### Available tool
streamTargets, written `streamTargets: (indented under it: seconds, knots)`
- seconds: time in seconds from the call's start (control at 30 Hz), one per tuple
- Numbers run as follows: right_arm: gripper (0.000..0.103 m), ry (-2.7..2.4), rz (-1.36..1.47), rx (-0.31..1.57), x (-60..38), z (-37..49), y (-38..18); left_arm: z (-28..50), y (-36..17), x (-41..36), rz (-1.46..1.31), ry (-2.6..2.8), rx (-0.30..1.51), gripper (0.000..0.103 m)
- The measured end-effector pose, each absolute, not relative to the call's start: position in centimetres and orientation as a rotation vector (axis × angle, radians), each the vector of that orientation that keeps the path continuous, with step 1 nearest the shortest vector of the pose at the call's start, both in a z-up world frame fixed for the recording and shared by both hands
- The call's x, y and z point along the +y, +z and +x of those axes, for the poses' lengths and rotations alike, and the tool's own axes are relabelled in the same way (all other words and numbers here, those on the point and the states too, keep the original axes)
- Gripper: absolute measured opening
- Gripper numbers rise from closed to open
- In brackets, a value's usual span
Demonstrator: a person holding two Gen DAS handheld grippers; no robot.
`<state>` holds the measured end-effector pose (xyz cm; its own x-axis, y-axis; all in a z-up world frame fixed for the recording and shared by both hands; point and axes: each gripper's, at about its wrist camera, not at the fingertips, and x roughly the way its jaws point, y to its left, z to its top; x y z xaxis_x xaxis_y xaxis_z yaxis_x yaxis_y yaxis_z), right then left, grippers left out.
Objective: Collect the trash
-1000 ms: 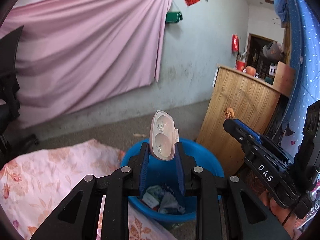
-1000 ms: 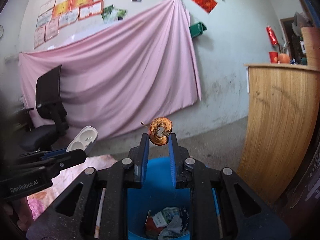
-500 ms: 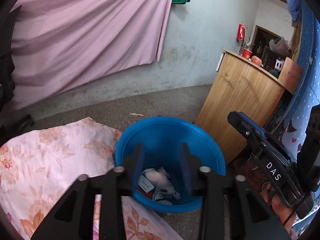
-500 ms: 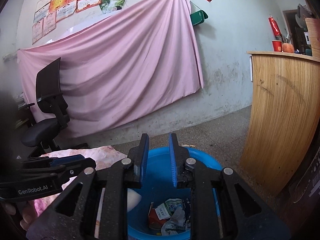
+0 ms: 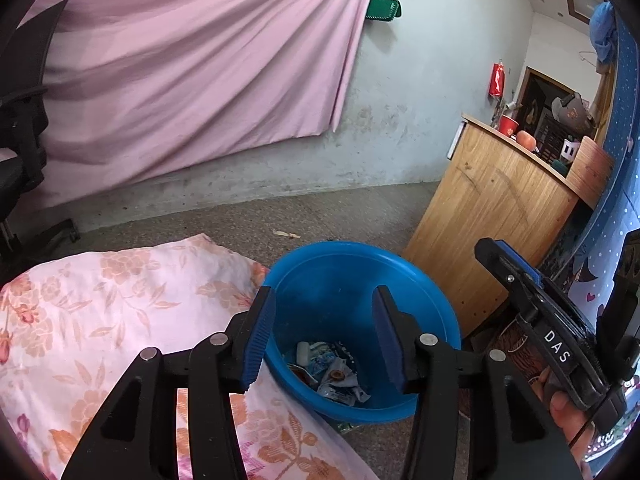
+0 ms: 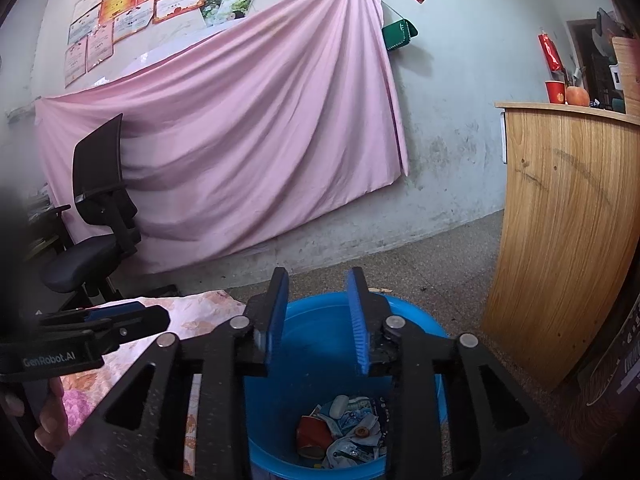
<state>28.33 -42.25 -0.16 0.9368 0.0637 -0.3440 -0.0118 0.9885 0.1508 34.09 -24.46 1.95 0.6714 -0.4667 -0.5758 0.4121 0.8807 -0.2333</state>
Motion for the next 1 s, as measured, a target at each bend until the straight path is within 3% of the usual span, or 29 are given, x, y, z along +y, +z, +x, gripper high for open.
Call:
streamTargets:
  seconds: [0.3,0.37,0.47,0.63,1.0]
  knots:
    - [0.071,0.038,0.157,0.342,-41.9,27.5,0.4,32.3,3.0,-22.1,-0.074,-0.426,0.628,0.063]
    - [0.076,0.037,0.159,0.338,-41.8,27.2,0.5,31.7,3.3,-21.5,-0.074,-0.406,0.618,0.079]
    - [0.086,0.035,0.164,0.334,-41.6,26.9,0.6,31.0,3.5,-20.2,-0.106,-0.384,0.585,0.092]
    - [0.103,0.021,0.186,0.325,-41.3,26.3,0.8,30.2,3.8,-18.3,-0.128,-0.338,0.570,0.093]
    - [0.103,0.026,0.176,0.283,-38.7,22.6,2.3,25.9,3.4,-13.9,-0.133,-0.246,0.500,0.099]
